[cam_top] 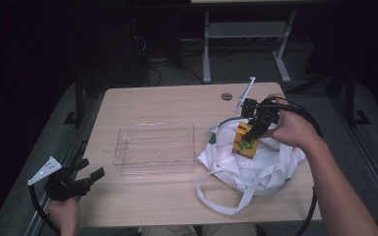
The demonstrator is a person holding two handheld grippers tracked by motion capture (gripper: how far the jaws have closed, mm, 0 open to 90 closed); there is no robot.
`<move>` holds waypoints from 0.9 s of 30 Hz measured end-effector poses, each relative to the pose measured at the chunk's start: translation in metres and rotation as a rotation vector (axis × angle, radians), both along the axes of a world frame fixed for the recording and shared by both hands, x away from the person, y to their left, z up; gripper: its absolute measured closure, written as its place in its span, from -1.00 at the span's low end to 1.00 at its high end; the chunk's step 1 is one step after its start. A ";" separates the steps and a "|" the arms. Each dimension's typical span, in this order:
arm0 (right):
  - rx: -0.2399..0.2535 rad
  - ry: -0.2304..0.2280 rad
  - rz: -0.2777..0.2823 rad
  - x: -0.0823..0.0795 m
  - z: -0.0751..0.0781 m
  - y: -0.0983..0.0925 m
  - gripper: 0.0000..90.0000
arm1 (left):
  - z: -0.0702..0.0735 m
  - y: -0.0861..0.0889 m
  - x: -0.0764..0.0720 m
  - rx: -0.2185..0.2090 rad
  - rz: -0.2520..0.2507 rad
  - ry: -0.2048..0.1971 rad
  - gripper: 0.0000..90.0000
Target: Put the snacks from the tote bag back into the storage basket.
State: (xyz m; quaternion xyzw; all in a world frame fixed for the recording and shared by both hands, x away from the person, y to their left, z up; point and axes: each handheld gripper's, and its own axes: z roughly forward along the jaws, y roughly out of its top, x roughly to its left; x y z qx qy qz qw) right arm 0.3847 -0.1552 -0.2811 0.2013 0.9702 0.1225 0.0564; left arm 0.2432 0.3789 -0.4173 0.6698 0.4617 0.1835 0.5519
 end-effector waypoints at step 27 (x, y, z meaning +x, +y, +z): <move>0.013 -0.017 0.095 0.003 0.028 0.050 0.16 | 0.000 0.000 0.000 0.006 -0.001 -0.002 -0.72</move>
